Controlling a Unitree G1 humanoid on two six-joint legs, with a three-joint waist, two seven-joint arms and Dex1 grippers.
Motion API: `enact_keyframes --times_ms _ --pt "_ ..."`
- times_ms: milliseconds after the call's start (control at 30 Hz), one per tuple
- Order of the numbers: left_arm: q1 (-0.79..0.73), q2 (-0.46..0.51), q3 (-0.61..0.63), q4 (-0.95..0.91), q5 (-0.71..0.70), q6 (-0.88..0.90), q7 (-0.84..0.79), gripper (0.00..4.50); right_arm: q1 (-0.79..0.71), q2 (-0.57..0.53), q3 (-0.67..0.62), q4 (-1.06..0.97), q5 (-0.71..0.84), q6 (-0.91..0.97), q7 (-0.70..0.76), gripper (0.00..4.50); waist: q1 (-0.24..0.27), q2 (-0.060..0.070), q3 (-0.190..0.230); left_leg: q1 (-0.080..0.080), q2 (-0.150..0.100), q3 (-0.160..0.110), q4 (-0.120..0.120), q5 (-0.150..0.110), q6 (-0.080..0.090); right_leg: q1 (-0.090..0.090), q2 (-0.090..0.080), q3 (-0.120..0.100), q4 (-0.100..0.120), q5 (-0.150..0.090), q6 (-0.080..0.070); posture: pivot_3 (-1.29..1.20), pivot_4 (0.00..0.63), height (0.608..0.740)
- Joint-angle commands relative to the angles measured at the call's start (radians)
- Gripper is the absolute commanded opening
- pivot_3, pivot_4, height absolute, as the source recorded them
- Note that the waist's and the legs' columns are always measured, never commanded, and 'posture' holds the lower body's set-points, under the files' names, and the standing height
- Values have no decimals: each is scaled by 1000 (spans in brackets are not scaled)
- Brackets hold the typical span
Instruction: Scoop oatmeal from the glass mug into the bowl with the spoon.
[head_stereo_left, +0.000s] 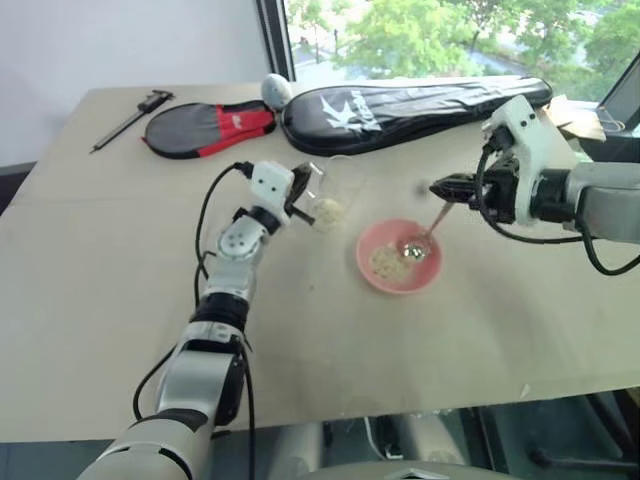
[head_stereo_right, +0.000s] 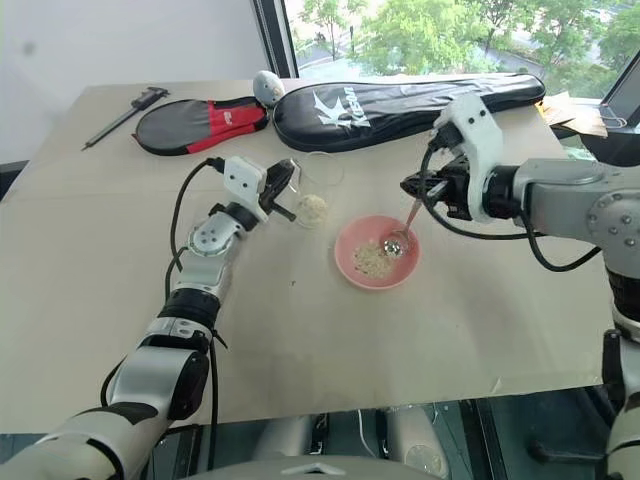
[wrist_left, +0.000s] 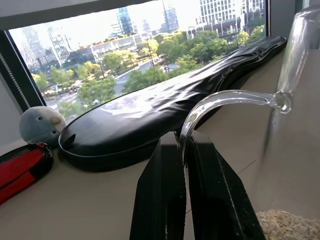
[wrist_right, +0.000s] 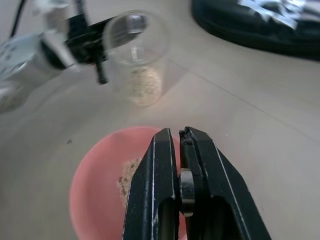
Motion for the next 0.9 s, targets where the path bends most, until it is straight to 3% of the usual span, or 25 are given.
enact_keyframes --times_ms 33,333,433,633,900 --pt "46 3 26 -39 -15 37 9 13 -23 -21 7 -54 -87 -55 113 0 1 0 0 0 0 0 0 0 0 0 0 0 0 0 0 0 150 740" --pt "164 -25 76 -218 -83 103 40 13 -87 41 -45 64 -156 -24 180 0 1 0 0 0 0 -1 1 0 0 0 -1 -1 1 0 0 0 150 740" --pt "200 -30 82 -275 -92 123 54 13 -162 119 -91 160 -151 14 125 0 0 0 0 0 0 -1 1 0 0 0 -1 -1 1 0 0 0 150 740" --pt "287 -55 88 -378 -92 161 89 13 -349 384 -222 404 -129 45 -55 0 2 0 1 0 0 -1 1 0 0 0 -1 -1 2 0 0 0 150 740" --pt "351 -75 93 -477 -87 217 135 13 -414 571 -237 522 -174 25 -86 0 12 0 1 -1 -1 0 1 0 1 0 -2 -1 1 0 0 0 150 740"
